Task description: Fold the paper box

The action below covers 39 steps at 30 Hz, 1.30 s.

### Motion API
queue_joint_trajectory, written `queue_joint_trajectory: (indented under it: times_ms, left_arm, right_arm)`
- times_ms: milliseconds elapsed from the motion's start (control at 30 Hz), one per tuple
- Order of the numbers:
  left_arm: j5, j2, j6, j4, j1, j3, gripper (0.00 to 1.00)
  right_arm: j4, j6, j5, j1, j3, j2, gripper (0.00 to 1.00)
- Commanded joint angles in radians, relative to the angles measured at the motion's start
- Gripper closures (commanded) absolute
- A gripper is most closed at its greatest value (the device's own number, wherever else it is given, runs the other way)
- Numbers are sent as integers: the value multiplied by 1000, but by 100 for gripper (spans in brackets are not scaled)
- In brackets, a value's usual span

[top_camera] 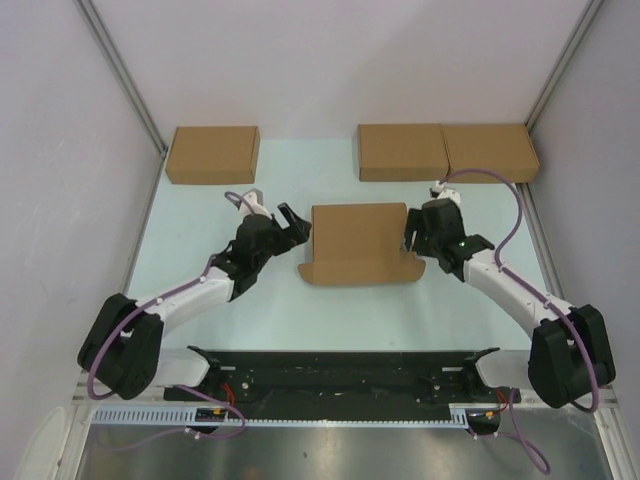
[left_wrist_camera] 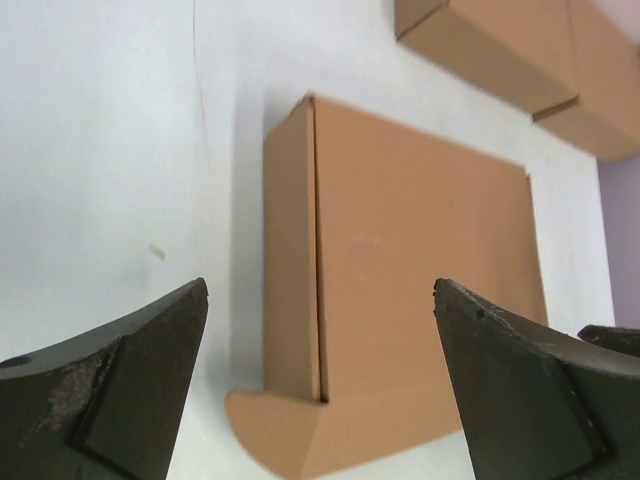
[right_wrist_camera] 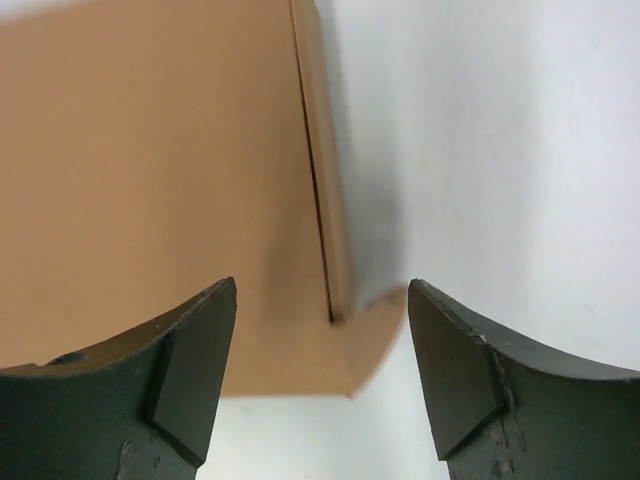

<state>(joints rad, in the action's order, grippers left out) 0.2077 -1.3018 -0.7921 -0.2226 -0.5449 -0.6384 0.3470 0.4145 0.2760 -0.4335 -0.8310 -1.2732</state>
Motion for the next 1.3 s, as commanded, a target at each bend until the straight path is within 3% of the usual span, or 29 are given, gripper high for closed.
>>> queue_joint_trajectory:
  times_ms: [0,133,400,600,733,800,1267]
  left_arm:
    - [-123,-86,59,-86,68,-72,0]
    - [-298,-227,21,-177,109,-81,0]
    - [-427,-355,33,-274,109,-102,1]
    - [-478,-398,44,-282,109,-103,22]
    - [-487,-406,48,-279,109,-95,42]
    - [-487,-404,50,-279,109,-89,46]
    - [-438,-308,108,-175,109,-80,45]
  right_arm:
    - [-219,38,-331,148,-69,-99,25]
    - [-292,40,-408,173,-77,-218,23]
    - [-292,9,-414,161,-79,-325,27]
    - [-272,18,-385,144,-37,-319,40]
    - [-269,33,-367,136,4,-285,47]
    - [-264,40,-365,131,19,-272,48]
    - [-224,104,-276,38,119,-141,50]
